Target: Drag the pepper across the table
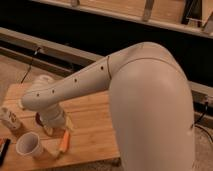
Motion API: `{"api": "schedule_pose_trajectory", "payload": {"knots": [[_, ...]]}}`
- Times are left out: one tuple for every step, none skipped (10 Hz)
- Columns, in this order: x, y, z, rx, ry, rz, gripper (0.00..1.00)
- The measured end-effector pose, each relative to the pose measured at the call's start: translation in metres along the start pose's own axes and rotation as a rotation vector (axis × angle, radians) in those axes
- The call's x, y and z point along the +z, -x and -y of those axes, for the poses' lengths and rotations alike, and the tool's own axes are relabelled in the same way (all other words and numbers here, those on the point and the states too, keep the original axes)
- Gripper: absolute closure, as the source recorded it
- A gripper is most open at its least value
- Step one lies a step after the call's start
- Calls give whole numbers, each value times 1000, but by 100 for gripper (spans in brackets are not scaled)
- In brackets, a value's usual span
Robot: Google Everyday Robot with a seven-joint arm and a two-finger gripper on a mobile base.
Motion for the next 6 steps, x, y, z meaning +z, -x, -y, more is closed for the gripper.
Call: {"api": "schedule_pose_trajectory", "payload": {"knots": [[0,0,0,0,-1,1,35],[-1,3,0,0,-3,5,35],[-1,7,1,-6,-8,18,35],[0,13,-1,-20,-16,31,35],[0,17,-2,-29,-23,39,35],[1,21,-1,-34,-31,45,35]]}}
